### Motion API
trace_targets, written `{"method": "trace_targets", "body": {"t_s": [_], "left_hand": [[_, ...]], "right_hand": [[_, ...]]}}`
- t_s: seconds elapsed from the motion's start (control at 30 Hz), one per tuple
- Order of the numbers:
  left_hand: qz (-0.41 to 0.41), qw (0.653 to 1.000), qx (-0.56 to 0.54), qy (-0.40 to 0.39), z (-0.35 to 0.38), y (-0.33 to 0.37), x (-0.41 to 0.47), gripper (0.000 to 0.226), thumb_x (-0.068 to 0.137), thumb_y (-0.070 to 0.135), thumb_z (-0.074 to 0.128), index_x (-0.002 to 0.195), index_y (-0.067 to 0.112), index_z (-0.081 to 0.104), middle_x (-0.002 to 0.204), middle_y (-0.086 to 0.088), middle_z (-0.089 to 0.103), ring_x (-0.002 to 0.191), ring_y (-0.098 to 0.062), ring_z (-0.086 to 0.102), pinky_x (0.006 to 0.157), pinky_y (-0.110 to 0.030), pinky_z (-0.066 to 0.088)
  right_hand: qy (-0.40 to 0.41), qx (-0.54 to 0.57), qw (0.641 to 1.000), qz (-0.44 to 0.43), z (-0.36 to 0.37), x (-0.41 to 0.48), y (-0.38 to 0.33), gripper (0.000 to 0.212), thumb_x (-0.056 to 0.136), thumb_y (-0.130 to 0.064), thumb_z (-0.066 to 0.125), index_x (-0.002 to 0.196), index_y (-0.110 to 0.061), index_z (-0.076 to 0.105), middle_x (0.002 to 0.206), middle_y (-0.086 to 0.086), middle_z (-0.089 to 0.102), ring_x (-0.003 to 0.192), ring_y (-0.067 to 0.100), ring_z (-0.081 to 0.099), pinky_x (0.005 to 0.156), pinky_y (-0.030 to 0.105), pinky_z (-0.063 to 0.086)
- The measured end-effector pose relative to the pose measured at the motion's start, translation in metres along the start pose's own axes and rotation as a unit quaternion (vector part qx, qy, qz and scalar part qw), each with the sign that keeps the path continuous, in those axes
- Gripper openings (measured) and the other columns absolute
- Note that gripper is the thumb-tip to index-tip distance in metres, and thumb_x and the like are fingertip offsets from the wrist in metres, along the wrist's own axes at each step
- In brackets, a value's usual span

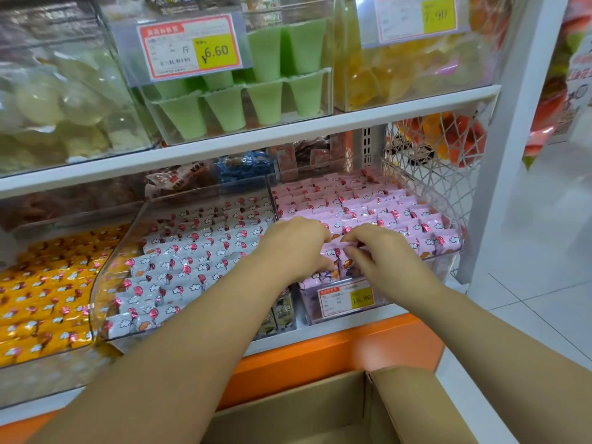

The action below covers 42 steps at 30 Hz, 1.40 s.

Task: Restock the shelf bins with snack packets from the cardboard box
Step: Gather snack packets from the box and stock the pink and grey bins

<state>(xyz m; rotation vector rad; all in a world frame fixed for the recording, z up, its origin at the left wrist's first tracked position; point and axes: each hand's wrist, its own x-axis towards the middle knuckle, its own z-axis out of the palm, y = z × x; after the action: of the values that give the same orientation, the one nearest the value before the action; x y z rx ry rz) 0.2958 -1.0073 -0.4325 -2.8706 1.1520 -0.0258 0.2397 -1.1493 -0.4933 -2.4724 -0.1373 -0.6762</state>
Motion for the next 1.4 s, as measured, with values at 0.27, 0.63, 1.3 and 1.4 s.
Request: {"method": "trace_targets", "body": {"t_s": [0.27,0.63,1.3,1.4], "left_hand": [[0.002,1.0,-0.019,0.007,0.004,0.003,-0.007,0.034,0.087,0.038,0.065,0.111,0.015,0.062,0.072,0.003,0.04,0.078,-0.02,0.044,0.065,-0.028,0.035],[-0.003,1.0,-0.002,-0.003,-0.004,-0.019,-0.021,0.048,0.087,0.051,0.059,0.13,0.033,0.052,0.113,0.009,0.063,0.114,-0.016,0.05,0.106,-0.038,0.026],[-0.005,0.999,-0.011,0.046,0.014,-0.008,-0.024,0.01,0.095,0.018,0.051,0.089,0.018,0.043,0.089,-0.006,0.05,0.088,-0.026,0.055,0.065,-0.035,0.044],[-0.006,0.994,-0.053,0.091,0.013,-0.006,-0.026,0.013,0.095,0.012,0.05,0.091,0.017,0.038,0.085,-0.005,0.053,0.078,-0.025,0.054,0.06,-0.035,0.041]], "right_hand": [[-0.032,0.0,0.999,0.008,-0.005,-0.002,-0.003,0.009,0.092,-0.01,0.056,0.095,-0.006,0.064,0.091,0.005,0.057,0.08,0.021,0.053,0.068,0.031,0.039],[-0.054,-0.022,0.998,0.021,-0.004,-0.004,-0.013,0.044,0.091,-0.042,0.056,0.132,-0.027,0.052,0.126,-0.008,0.054,0.118,0.016,0.045,0.102,0.038,0.032],[-0.093,-0.026,0.995,0.016,-0.015,0.008,-0.018,0.041,0.086,-0.03,0.067,0.122,-0.012,0.056,0.114,0.007,0.06,0.11,0.024,0.05,0.077,0.028,0.034],[-0.081,-0.005,0.996,0.022,-0.018,0.007,-0.015,0.043,0.085,-0.029,0.068,0.122,-0.011,0.055,0.121,0.008,0.058,0.106,0.022,0.053,0.078,0.026,0.036]]}}
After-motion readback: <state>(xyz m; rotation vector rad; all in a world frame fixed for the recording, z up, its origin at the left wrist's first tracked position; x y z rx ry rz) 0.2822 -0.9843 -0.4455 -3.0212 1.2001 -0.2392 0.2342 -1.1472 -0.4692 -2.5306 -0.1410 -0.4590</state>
